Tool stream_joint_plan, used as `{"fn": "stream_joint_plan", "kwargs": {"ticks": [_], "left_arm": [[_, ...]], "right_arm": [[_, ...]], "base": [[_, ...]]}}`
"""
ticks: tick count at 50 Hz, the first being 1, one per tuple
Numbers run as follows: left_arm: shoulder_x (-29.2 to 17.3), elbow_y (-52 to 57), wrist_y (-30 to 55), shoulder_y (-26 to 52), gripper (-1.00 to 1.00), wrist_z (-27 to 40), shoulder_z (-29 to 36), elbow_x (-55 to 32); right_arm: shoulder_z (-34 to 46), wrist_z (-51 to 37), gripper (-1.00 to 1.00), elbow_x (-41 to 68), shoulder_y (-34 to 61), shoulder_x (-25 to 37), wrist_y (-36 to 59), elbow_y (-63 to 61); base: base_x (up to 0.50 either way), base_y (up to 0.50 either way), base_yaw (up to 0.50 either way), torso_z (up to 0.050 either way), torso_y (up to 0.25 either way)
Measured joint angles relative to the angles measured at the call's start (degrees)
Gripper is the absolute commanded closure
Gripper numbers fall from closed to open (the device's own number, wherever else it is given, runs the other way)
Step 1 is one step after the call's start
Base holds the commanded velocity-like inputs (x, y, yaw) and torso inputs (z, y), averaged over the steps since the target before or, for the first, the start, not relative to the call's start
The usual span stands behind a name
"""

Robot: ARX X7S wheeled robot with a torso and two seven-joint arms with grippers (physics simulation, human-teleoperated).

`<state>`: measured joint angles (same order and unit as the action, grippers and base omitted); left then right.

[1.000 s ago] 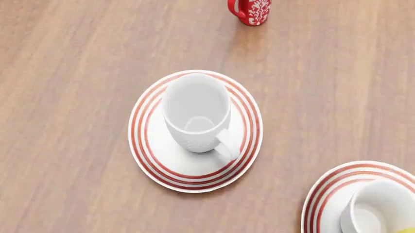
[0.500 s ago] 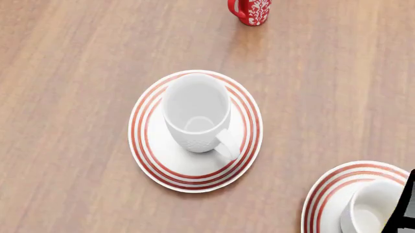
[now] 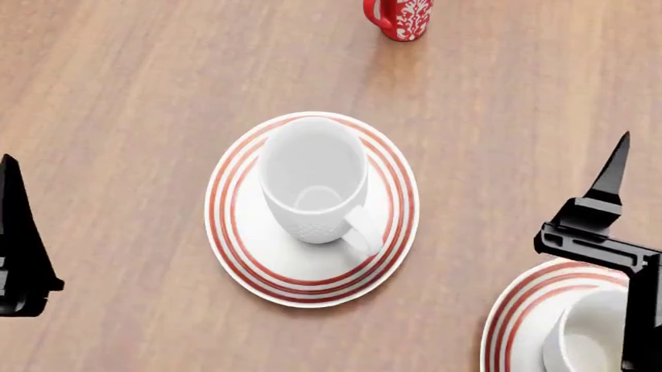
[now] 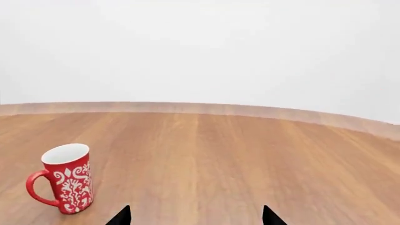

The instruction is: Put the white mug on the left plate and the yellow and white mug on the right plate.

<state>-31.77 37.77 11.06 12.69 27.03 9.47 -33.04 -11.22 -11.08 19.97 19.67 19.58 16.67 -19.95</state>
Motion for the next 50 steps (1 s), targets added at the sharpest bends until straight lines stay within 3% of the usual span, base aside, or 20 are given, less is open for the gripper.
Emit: {"fn": "stream_joint_plan", "kwargs": {"ticks": [12,23,50], "left_arm": [[-1.66,2.56,11.62,13.88,-1.00,1.30,2.30,-6.08],[-3.35,6.39,18.44,21.98,-1.00,3.67,1.71,-11.59],[-5.53,10.09,21.79,26.38,-1.00,5.67,-0.22,-16.29]], "right_arm": [[3.09,-3.41,-1.00,-2.05,5.16,-0.44,3.61,-5.14],[2.45,-6.16,-1.00,0.63,8.45,0.92,11.30,-15.17],[-6.47,-9.03,-1.00,10.88,9.97,4.24,21.81,-30.75]], "base": [[0.00,0.00,0.00,0.000,0.000],[0.00,0.00,0.00,0.000,0.000],[0.00,0.00,0.00,0.000,0.000]]}}
